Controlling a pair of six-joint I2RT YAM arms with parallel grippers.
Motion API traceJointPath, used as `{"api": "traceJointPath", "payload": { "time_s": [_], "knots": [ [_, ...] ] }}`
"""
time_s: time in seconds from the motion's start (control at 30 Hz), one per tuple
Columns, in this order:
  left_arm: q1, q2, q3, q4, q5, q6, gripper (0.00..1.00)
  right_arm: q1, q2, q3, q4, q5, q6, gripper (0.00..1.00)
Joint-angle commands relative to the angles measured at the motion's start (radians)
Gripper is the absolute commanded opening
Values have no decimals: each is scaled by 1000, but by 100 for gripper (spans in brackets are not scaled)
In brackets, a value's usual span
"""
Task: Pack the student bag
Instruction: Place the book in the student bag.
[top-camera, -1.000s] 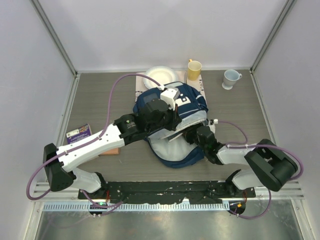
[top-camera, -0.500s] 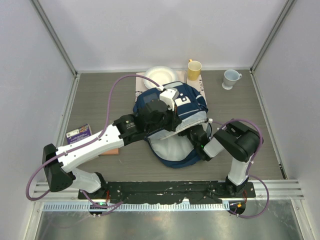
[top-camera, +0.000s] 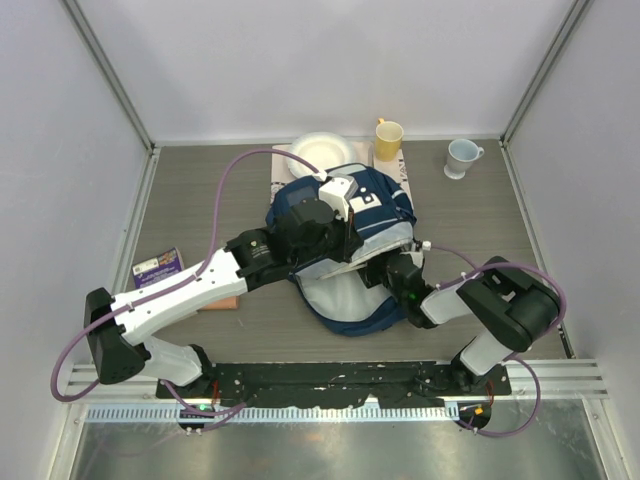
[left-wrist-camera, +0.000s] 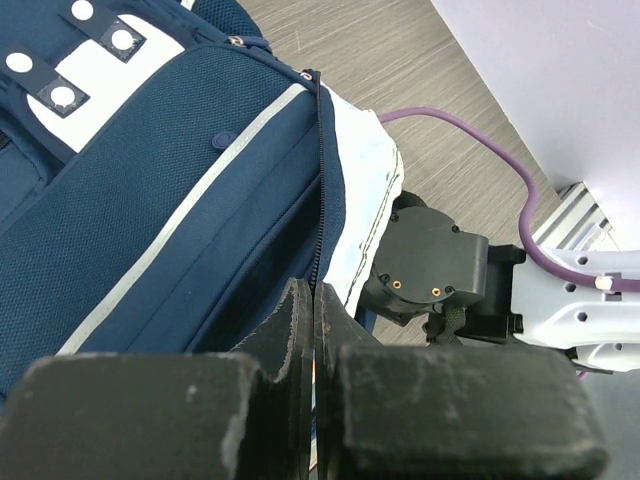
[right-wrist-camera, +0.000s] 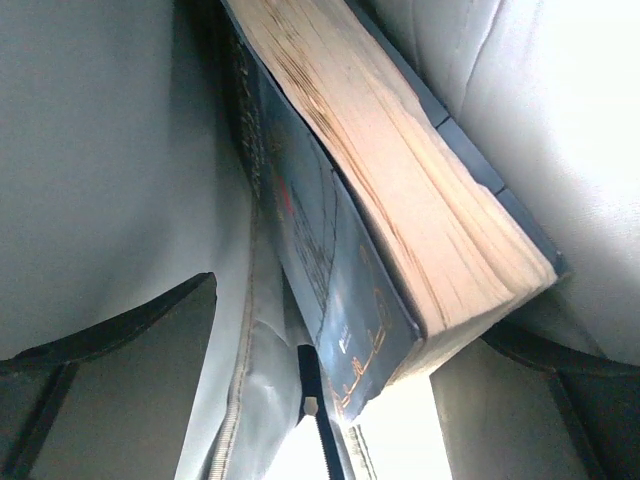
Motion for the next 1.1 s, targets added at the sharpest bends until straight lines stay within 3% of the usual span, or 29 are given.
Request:
{"api": "traceJointPath", "payload": {
  "time_s": [0.0,0.27,0.37,0.4,0.5,0.73,0.83,0.87,0.93,0.97,1.07],
  "knots": [
    [6,-37,23,93,-15,1,0,5,-31,41,-108,-71,21,86],
    [7,-40,22,97,-18,1,0,12,-224,20,-430,-41,-26,87],
    [7,-37,25,103,-14,1,0,12,-256,9,-425,-21,-37,71],
    [7,-34,25,103,-14,1,0,10,-256,12,-418,-19,-40,58],
    [9,-35,23,103,-14,-2,0,10,-224,38,-384,-27,-56,33],
    [9,-42,6,111,-5,-16,0,-7,-47,147,-203,-38,-80,9],
    [7,-42,0,114,3,-22,0,-7,-14,156,-103,-3,-77,10],
    [9,-40,0,116,5,-22,0,-7,-5,156,-90,2,-70,19],
    [9,-39,-1,117,6,-24,0,-8,-5,144,-62,5,-76,27],
    [9,-40,-1,116,6,-22,0,-7,-11,138,-60,-4,-79,39],
    [9,-40,-6,114,3,-21,0,-7,-43,90,-77,-41,-99,61]
  ]
}}
